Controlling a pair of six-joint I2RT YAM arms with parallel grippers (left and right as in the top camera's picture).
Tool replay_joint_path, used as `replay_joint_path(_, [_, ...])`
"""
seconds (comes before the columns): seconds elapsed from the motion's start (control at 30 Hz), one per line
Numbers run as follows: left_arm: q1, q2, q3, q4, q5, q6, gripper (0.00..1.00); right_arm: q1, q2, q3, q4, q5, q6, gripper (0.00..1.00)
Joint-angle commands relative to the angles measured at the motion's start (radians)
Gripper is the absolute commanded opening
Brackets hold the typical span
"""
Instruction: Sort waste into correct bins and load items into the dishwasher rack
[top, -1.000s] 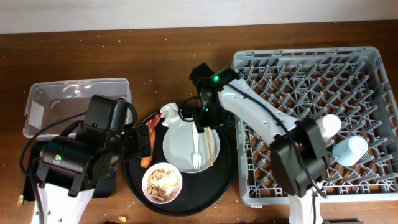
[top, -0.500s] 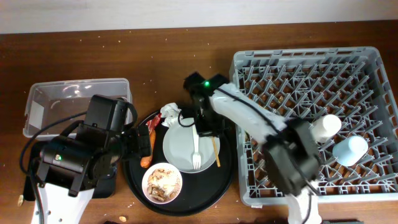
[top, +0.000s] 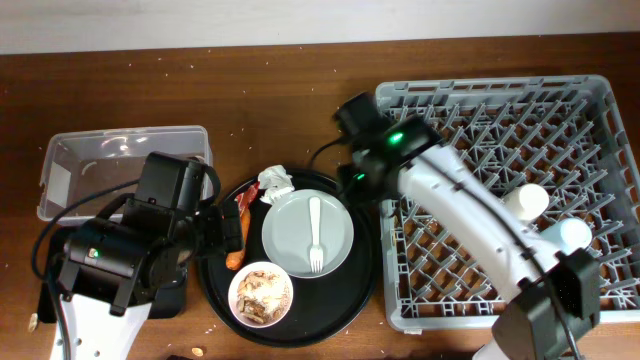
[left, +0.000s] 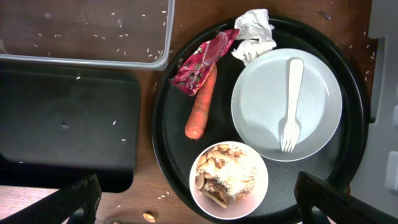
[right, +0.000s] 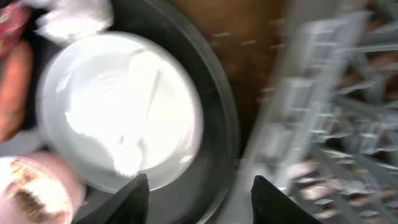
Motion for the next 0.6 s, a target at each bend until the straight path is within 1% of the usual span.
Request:
replay_joint_path(0.0, [0.005, -0.004, 0.013, 0.0, -0.014, -0.006, 0.99, 0.123, 0.055, -0.074, 0.1, -0.005, 0.181, 0.5])
replay_joint_path(0.07, [0.005, -0.004, 0.013, 0.0, -0.014, -0.006, 0.99, 0.159, 0.112, -0.143, 0.182, -0.01, 0.3, 0.38])
replay_joint_path(0.13, [0.005, -0.004, 0.013, 0.0, -0.014, -0.006, 0.99, 0.184, 0.183, -0.174, 0.216, -0.07, 0.316, 0.37])
replay_joint_path(0.37, [0.005, -0.004, 0.013, 0.0, -0.014, -0.006, 0.99, 0.25, 0.304, -0.178, 0.243, -0.077, 0.358, 0.37])
replay_joint_path(0.4, [0.005, -0.004, 0.013, 0.0, -0.014, -0.006, 0.99, 0.25, 0.305, -0.178, 0.24, -0.078, 0.358, 0.35])
replay_joint_path(0.43, [0.005, -0.004, 0.013, 0.0, -0.014, -0.006, 0.99, 0.247, 0.302, -0.176, 0.236, -0.081, 0.357, 0.27])
replay_joint_path(0.47, [0.005, -0.004, 0.013, 0.0, -0.014, -0.006, 0.99, 0.243, 0.292, -0.175, 0.23, -0.077, 0.357, 0.25])
replay_joint_path(0.57, [0.005, -0.004, 0.013, 0.0, -0.014, -0.006, 0.99, 0.232, 0.217, -0.171, 0.217, -0.055, 0.349, 0.24])
